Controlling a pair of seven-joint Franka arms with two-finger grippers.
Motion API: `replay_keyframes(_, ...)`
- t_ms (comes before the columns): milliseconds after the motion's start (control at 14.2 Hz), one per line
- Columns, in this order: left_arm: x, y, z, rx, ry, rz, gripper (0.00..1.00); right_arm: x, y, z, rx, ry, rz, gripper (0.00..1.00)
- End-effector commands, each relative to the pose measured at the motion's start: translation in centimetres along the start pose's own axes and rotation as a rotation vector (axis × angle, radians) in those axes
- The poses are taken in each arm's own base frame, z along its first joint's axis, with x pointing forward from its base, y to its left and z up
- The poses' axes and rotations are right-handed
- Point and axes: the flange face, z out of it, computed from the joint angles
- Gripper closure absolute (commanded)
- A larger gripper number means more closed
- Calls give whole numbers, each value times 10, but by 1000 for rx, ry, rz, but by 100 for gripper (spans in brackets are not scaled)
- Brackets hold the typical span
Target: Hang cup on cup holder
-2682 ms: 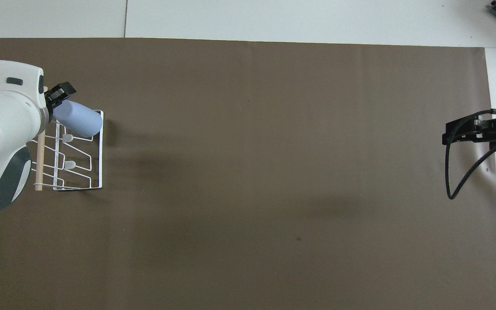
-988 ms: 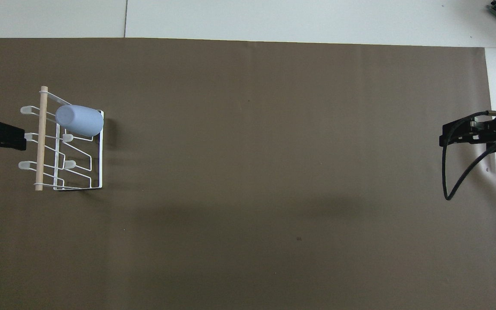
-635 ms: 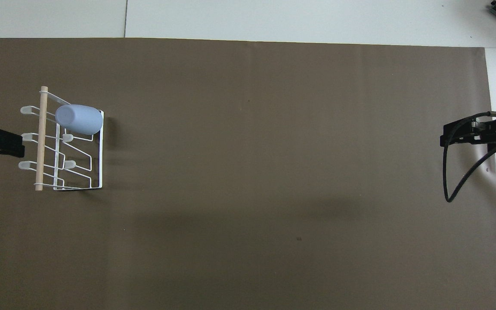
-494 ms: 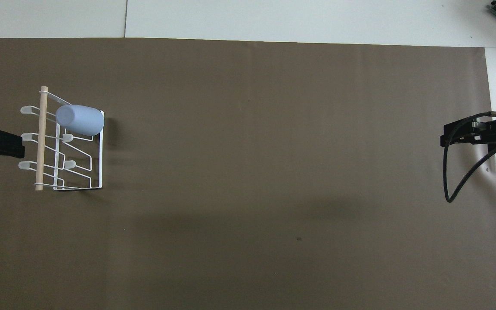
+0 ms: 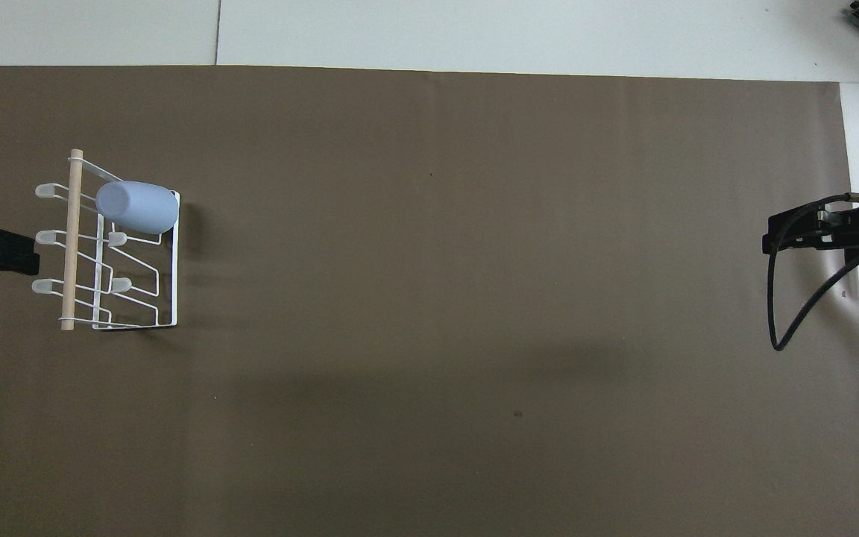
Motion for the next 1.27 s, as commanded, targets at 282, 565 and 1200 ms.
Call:
replay_keyframes(282,-12,17,-5,-66,-37,52,0,-5,0,0,17,1,16,0)
replay_keyframes(565,-13,18,-3,-61,-53,57,0,-5,0,0,17,0,16,0)
replay_keyframes(1200,-18,15,2,-58,-63,96,0,-5,0,0,17,0,18,0)
